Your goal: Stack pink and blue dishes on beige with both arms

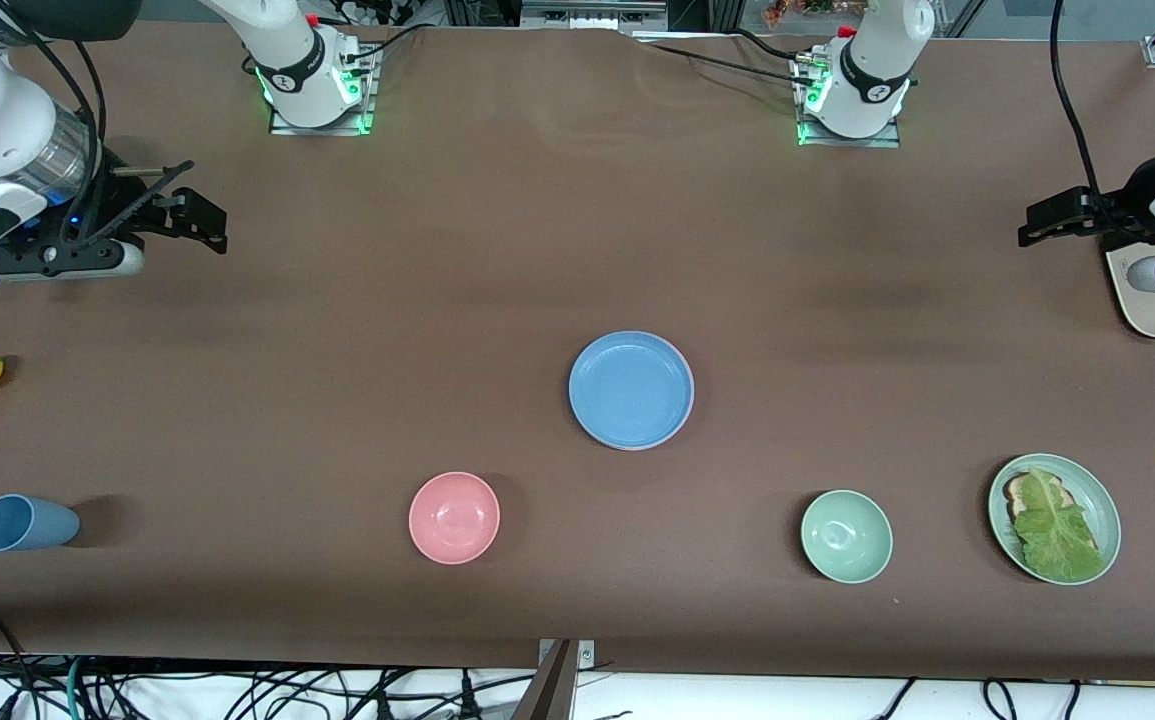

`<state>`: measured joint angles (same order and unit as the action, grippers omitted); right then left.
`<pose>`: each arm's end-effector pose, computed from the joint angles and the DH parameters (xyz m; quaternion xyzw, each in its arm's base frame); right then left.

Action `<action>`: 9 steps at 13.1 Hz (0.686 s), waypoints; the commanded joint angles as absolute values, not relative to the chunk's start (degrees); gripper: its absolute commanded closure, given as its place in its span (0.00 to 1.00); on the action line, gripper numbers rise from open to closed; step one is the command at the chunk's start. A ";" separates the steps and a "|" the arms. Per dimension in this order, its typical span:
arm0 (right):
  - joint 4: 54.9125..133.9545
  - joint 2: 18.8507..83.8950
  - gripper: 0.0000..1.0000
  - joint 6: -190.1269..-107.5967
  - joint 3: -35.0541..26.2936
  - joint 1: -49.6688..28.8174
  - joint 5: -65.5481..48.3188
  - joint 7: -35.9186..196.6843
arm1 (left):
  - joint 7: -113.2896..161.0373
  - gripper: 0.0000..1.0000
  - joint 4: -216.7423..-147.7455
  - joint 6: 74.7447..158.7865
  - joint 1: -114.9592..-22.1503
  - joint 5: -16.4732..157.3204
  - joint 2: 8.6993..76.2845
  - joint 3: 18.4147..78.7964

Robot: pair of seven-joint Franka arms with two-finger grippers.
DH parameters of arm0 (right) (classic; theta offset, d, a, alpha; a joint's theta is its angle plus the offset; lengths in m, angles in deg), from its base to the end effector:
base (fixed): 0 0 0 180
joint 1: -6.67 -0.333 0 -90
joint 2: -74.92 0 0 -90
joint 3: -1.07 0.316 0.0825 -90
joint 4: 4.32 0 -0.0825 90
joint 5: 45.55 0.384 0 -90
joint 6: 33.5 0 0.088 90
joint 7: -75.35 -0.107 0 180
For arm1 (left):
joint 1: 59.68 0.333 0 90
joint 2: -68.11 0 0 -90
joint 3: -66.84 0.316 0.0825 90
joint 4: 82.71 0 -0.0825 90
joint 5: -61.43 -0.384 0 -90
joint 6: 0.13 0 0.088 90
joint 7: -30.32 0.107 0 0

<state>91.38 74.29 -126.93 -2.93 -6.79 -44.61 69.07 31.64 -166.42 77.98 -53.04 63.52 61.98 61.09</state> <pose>0.5513 0.0937 0.5764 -0.9993 -0.0270 0.0261 0.0043 0.5638 0.0075 0.5997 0.9945 -0.0059 -0.1014 0.0254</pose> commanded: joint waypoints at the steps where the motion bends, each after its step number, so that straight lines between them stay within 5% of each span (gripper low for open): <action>1: 88.58 73.52 0.00 -126.23 -2.45 -6.25 -44.93 69.37 | 31.99 0.00 -166.47 77.39 -53.00 64.42 62.14 61.48; 9: 88.14 74.13 0.00 -125.26 -2.80 -6.16 -45.55 69.38 | 31.91 0.00 -166.38 77.39 -53.09 64.42 61.79 61.39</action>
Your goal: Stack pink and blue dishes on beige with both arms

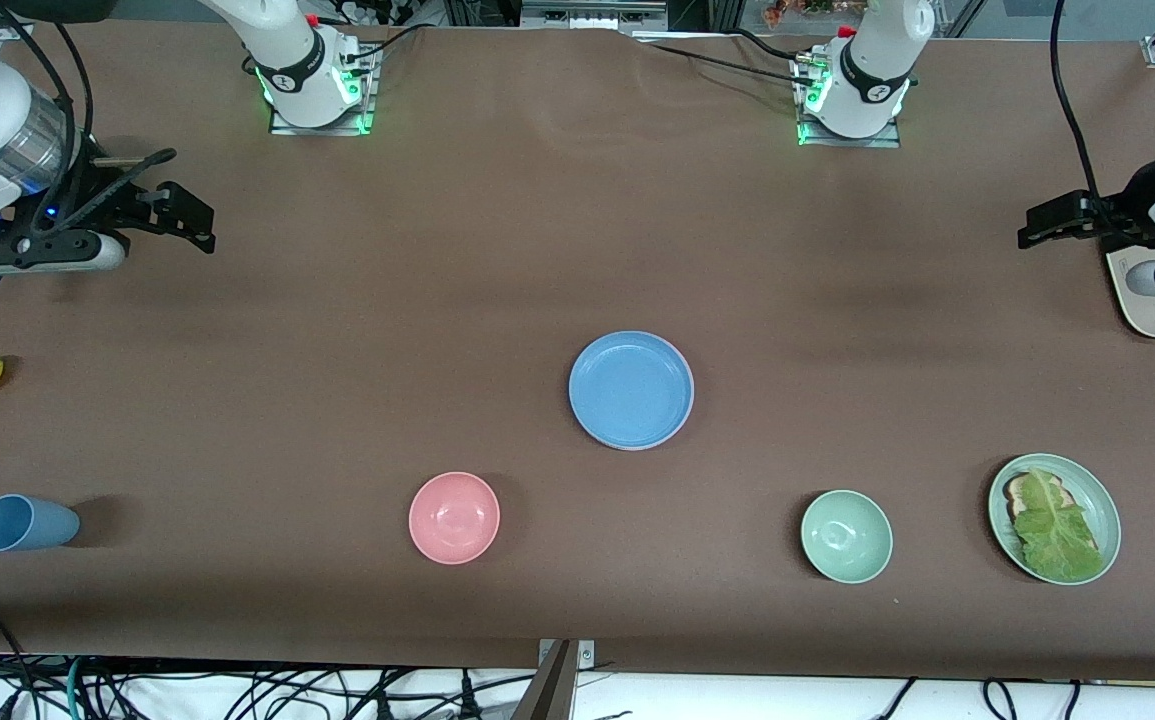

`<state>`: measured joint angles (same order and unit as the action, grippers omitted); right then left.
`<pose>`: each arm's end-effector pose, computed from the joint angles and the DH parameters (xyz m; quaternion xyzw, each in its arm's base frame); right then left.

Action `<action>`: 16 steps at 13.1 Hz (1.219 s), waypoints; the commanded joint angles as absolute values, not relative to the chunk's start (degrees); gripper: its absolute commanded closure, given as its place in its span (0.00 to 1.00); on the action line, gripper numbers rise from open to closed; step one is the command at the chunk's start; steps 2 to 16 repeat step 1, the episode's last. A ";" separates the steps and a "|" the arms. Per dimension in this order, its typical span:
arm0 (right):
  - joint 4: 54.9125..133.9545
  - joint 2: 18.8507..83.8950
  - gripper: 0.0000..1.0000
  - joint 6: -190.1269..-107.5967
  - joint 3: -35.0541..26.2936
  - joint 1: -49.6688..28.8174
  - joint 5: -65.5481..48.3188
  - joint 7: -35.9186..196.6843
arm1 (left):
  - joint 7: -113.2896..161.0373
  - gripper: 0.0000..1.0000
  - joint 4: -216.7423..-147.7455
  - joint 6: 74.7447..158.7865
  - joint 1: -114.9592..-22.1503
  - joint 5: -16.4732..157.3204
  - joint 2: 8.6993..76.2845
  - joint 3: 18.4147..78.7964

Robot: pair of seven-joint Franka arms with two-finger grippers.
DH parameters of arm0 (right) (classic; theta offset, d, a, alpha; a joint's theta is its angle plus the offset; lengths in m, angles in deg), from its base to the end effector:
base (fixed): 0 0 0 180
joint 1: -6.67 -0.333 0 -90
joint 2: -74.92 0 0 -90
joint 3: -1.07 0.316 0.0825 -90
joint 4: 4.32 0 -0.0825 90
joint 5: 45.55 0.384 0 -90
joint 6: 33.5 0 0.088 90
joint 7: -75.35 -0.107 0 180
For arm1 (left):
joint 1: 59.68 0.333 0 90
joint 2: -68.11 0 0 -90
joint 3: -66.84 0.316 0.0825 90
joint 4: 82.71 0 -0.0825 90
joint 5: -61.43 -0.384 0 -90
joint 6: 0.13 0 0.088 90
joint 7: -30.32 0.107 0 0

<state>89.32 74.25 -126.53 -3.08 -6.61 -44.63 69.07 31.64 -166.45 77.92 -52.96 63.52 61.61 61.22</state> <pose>0.5535 0.0908 0.5925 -0.9996 -0.0244 0.0121 0.0060 0.5653 0.0096 0.5958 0.9941 -0.0040 -0.1053 0.0259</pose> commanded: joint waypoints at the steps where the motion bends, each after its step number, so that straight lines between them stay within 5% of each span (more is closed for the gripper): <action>1: 88.14 74.13 0.00 -125.26 -2.80 -6.16 -45.72 69.37 | 31.91 0.00 -166.38 77.39 -53.09 64.42 61.79 61.48; 16: 88.14 74.13 0.00 -125.26 -2.80 -6.16 -45.72 69.37 | 31.91 0.00 -166.38 77.39 -53.09 64.42 61.79 61.48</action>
